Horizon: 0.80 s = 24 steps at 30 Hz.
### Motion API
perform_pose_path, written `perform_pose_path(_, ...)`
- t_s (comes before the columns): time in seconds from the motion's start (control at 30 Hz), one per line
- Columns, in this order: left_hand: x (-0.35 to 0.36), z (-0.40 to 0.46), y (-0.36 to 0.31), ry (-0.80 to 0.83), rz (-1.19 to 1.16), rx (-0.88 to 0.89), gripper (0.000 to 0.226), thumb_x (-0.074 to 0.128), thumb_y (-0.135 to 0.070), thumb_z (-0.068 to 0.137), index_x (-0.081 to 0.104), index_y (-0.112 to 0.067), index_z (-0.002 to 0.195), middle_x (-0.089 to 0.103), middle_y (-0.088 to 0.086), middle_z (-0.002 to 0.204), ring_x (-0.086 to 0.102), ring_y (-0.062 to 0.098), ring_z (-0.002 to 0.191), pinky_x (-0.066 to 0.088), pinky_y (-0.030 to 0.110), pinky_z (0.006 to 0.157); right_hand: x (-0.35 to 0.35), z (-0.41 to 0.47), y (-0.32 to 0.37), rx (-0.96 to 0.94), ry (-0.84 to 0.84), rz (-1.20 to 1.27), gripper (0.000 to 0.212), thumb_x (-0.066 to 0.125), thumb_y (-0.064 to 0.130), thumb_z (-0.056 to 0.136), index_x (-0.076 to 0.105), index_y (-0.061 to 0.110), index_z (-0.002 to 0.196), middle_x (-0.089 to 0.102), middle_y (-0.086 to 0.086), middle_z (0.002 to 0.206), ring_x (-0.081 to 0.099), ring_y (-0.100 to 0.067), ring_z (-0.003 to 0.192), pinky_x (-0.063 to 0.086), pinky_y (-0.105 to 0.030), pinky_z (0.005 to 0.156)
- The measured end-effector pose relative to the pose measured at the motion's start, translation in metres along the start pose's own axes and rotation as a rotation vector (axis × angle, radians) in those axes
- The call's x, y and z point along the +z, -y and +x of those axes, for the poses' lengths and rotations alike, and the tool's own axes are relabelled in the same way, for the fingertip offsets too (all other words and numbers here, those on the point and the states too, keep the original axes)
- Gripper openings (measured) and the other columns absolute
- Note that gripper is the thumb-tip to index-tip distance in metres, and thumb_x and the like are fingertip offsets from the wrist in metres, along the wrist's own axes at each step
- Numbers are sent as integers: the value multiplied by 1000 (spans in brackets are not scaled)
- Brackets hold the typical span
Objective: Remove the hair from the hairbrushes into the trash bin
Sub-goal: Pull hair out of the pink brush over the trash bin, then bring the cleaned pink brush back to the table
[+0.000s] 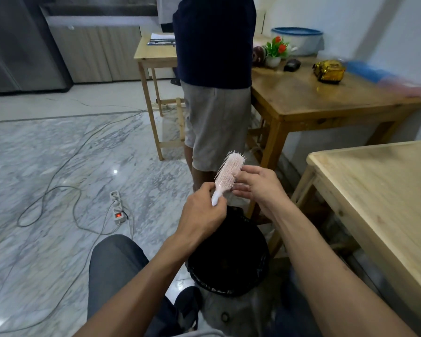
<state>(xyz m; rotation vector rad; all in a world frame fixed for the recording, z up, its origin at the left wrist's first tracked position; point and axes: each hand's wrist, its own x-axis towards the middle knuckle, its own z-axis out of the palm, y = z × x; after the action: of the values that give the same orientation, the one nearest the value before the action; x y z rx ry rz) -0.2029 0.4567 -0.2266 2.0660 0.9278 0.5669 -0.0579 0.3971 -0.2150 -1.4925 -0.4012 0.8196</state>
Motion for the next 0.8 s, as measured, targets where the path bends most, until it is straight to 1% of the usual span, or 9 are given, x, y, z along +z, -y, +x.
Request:
perform_pose_path(0.07,0,2,-5,9,-6,60,34,57,-26,90,62,-21,123,70,-5,94,64,14,80,54,35,67,-5,-4,13,-36,-46,11,12,69,6,94,70,7,107,79,-16,92,76,-23,73,63,-26,61)
perform_pose_path(0.17,1,4,-17,13,-8,135,28,59,-23,90,63,-20,118,69,-7,97,62,6,79,47,21,63,-19,-9,33,-119,-150,35,8,70,8,93,71,14,99,80,-12,88,76,-17,67,61,-25,59)
perform_pose_path(0.23,3,7,-29,7,-17,183,23,63,-25,91,65,-20,114,71,-6,95,63,5,79,47,23,64,-32,-9,48,-152,-221,57,9,71,9,93,70,15,100,79,-11,89,76,-18,69,60,-26,60)
perform_pose_path(0.33,8,8,-53,5,-13,264,18,66,-26,90,68,-19,107,70,-3,90,62,12,77,46,28,63,-53,-17,73,-201,-295,87,5,69,7,93,70,11,97,77,-10,81,73,-17,67,60,-23,58)
perform_pose_path(0.43,14,9,-82,11,-4,343,21,66,-26,87,70,-17,106,69,0,92,63,18,82,52,39,73,-74,-31,94,-227,-362,57,2,70,10,94,69,12,94,78,-10,84,75,-17,69,61,-25,63)
perform_pose_path(0.5,19,6,-102,29,13,394,25,65,-29,87,71,-16,108,68,2,95,63,20,85,53,41,76,-92,-43,104,-232,-409,50,2,71,12,93,69,12,93,78,-11,86,77,-18,70,62,-28,65)
perform_pose_path(0.57,25,0,-120,55,44,454,29,64,-32,88,71,-16,111,64,2,95,61,21,85,50,38,74,-112,-56,111,-247,-448,70,4,71,11,92,70,9,95,77,-12,83,75,-18,65,61,-28,61)
perform_pose_path(0.67,39,-12,-145,88,62,524,33,63,-32,88,72,-15,114,58,1,92,56,18,81,40,31,68,-142,-77,118,-261,-524,68,6,72,11,91,71,5,93,77,-13,83,75,-20,67,60,-27,60)
perform_pose_path(0.8,65,-34,-174,156,76,590,37,64,-31,86,73,-13,117,57,3,95,57,23,85,41,33,70,-185,-115,119,-264,-638,58,7,71,9,90,71,3,87,76,-16,88,74,-23,67,61,-30,62)
